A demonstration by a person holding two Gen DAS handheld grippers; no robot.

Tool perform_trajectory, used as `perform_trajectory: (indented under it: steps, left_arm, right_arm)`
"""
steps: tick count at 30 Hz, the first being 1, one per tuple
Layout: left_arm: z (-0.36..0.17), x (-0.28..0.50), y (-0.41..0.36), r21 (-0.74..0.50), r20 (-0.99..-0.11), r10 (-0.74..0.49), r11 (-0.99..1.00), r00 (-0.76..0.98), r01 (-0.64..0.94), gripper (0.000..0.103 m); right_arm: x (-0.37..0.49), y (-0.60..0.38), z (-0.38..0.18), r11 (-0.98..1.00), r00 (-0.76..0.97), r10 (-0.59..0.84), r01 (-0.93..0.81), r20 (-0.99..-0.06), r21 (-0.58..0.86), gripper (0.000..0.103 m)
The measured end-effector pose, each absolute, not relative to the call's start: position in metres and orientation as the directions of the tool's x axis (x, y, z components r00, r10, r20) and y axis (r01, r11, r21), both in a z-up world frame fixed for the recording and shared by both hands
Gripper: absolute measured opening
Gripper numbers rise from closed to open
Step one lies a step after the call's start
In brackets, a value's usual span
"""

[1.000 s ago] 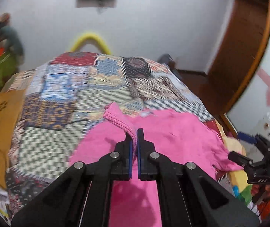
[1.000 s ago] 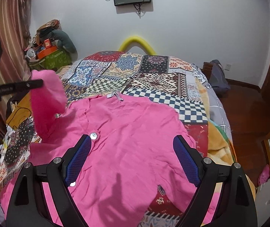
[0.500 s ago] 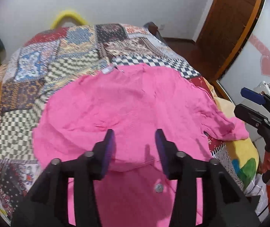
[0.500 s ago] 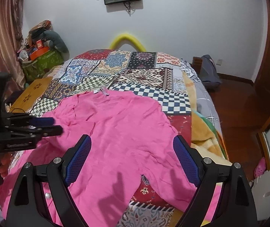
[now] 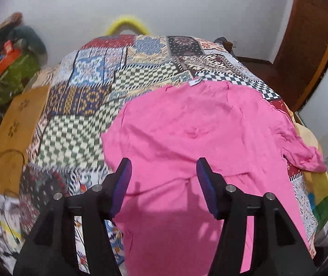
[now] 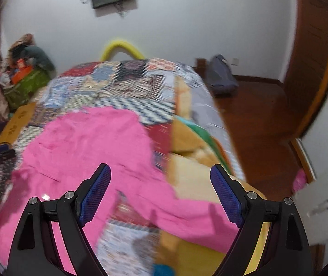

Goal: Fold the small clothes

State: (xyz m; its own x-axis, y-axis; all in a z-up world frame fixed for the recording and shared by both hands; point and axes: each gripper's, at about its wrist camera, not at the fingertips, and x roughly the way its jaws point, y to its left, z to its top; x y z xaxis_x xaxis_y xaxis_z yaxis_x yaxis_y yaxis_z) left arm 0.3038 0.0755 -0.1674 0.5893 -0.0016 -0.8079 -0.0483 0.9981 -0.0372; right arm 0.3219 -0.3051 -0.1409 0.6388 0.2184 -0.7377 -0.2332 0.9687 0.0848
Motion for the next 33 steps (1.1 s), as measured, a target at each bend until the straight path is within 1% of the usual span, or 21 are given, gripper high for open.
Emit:
perform_trajectory:
  steps: [3,8,13,15,18,20,22,23,24,25,26,27,29,33]
  left_arm:
    - [-0.176,0.299,0.078,-0.048,-0.817,0.004,0.996,0.577,-0.075,0.059]
    - [-0.185,0.295,0.071,-0.027,-0.826,0.030,0.995,0.562,-0.092,0.059]
    - [-0.188,0.292,0.068,-0.016,-0.830,0.039,0.995,0.557,-0.094,0.059]
    - [-0.187,0.291,0.067,-0.018,-0.829,0.039,0.995,0.558,-0.095,0.059]
    - [-0.186,0.291,0.068,-0.024,-0.829,0.035,0.995,0.558,-0.099,0.059]
    - [-0.185,0.291,0.068,-0.025,-0.828,0.037,0.994,0.559,-0.102,0.059]
    - [-0.185,0.292,0.067,-0.020,-0.827,0.040,0.995,0.561,-0.101,0.059]
    - [-0.185,0.291,0.067,-0.018,-0.826,0.042,0.995,0.563,-0.101,0.059]
    - [-0.185,0.291,0.066,-0.017,-0.825,0.042,0.995,0.564,-0.100,0.059]
    - [-0.185,0.291,0.066,-0.019,-0.824,0.040,0.995,0.565,-0.098,0.059]
    - [-0.185,0.291,0.066,-0.020,-0.824,0.038,0.995,0.565,-0.097,0.059]
    - [-0.185,0.291,0.066,-0.021,-0.823,0.038,0.995,0.566,-0.096,0.059]
    - [-0.185,0.289,0.066,-0.025,-0.821,0.035,0.995,0.570,-0.099,0.059]
    - [-0.184,0.287,0.071,-0.042,-0.817,0.026,0.994,0.576,-0.105,0.059]
  right_arm:
    - [0.320,-0.335,-0.155,0.982,0.622,0.172,-0.173,-0.764,0.080,0.086]
    - [0.312,-0.373,-0.183,0.992,0.573,0.125,-0.093,-0.810,0.087,0.086]
    - [0.313,-0.396,-0.211,0.991,0.517,0.127,-0.033,-0.846,0.128,0.086]
    - [0.314,-0.399,-0.220,0.990,0.499,0.127,-0.014,-0.857,0.138,0.084]
    - [0.317,-0.401,-0.238,0.988,0.457,0.134,0.008,-0.879,0.155,0.073]
    - [0.318,-0.402,-0.250,0.985,0.427,0.156,0.006,-0.891,0.175,0.057]
    - [0.314,-0.402,-0.255,0.981,0.425,0.168,0.012,-0.890,0.191,0.055]
    - [0.312,-0.402,-0.254,0.981,0.440,0.169,0.013,-0.882,0.194,0.046]
    - [0.311,-0.403,-0.253,0.980,0.448,0.172,0.013,-0.877,0.199,0.039]
    - [0.310,-0.404,-0.250,0.978,0.456,0.176,0.016,-0.872,0.206,0.025]
    - [0.309,-0.405,-0.248,0.976,0.461,0.187,0.014,-0.867,0.218,0.008]
    - [0.308,-0.406,-0.245,0.972,0.464,0.201,0.012,-0.863,0.233,0.006]
    - [0.310,-0.404,-0.238,0.966,0.476,0.227,0.000,-0.850,0.259,0.006]
    - [0.307,-0.393,-0.210,0.962,0.523,0.255,-0.055,-0.814,0.266,0.005]
